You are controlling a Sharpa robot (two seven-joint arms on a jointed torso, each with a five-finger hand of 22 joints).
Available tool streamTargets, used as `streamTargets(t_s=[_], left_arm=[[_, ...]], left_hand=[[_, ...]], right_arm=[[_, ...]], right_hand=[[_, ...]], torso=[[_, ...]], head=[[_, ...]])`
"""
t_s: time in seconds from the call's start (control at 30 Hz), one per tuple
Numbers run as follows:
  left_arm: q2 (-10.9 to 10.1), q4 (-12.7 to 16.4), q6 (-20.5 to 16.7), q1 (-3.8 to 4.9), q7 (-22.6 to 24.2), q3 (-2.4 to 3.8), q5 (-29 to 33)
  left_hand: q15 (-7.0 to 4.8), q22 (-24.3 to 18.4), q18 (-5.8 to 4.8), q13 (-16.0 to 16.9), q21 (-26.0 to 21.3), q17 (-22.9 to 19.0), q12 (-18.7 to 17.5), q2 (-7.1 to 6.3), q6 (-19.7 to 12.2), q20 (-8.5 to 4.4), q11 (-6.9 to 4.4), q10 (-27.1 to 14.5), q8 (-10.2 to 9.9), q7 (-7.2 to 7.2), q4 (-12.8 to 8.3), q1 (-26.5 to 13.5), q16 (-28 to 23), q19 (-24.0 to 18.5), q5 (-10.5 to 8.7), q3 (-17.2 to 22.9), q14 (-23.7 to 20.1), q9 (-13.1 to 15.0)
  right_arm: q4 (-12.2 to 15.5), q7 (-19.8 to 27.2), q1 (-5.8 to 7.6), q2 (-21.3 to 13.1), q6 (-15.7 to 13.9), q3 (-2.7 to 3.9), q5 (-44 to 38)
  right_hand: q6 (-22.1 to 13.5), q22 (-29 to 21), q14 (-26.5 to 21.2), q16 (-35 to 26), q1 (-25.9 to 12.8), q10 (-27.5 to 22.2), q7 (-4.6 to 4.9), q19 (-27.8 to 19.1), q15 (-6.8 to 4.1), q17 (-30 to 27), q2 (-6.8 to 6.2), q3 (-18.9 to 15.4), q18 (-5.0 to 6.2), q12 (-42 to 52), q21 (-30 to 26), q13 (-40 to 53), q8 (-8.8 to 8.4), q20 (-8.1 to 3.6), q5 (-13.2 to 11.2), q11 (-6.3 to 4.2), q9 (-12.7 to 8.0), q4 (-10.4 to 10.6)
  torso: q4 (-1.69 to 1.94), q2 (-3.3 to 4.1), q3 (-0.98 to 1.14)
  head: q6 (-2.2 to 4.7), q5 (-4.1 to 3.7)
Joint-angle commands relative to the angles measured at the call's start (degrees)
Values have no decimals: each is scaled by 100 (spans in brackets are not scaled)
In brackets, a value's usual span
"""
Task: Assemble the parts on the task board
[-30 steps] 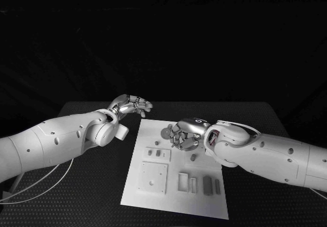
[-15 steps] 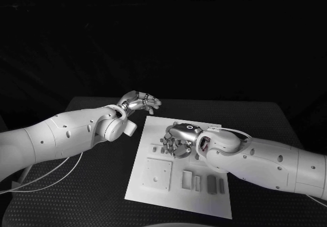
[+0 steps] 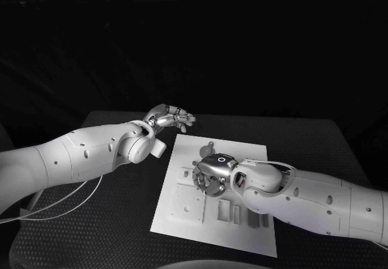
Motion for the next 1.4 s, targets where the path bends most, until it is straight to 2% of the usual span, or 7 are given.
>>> streamTargets(t_s=[0.03, 0.37, 0.53, 1.4], left_arm=[[21, 9, 17, 6, 44, 4, 32], [29, 5, 25, 6, 42, 4, 32], [38, -1, 30, 6, 43, 4, 32], [49, -10, 45, 5, 44, 5, 31]], left_hand=[[11, 7, -33, -10, -28, 11, -34, 26, -34, -55, 4, -30, 10, 8, 25, 27, -39, 25, -9, -25, 43, -6], [11, 9, -34, -10, -32, 17, -33, 28, -35, -55, 4, -31, 10, 9, 29, 26, -42, 27, -9, -24, 43, -7], [11, 10, -34, -10, -34, 20, -33, 29, -36, -55, 4, -31, 10, 10, 31, 25, -44, 27, -9, -24, 43, -7], [12, 15, -35, -10, -44, 34, -32, 30, -40, -55, 5, -35, 10, 14, 35, 24, -51, 29, -9, -22, 42, -10]], right_arm=[[43, -62, -39, 17, 32, -6, -381], [42, -71, -111, 66, 85, -31, -463], [26, -59, -129, 84, 129, -38, -468], [-82, -44, -200, 81, 265, -58, -512]], right_hand=[[25, 120, 2, -20, 18, -2, 35, -6, -14, 7, 40, -38, 82, -27, 36, 11, 17, -26, 35, 11, 3, 1], [34, 120, 14, -21, 28, 7, 31, 2, -18, 11, 35, -45, 82, -28, 47, 24, 16, -32, 14, 6, 15, 0], [36, 119, 19, -21, 27, 11, 30, 5, -19, 13, 34, -48, 82, -29, 51, 28, 15, -33, 8, 5, 18, 2], [41, 118, 27, -25, 28, 16, 29, 9, -22, 16, 31, -53, 82, -35, 58, 39, 12, -36, 6, 3, 29, 3]], torso=[[-4, -1, 3], [2, 2, 0], [6, 5, -5], [-3, -2, 0]], head=[[-6, -2], [-49, 46], [-65, 40], [-111, 46]])
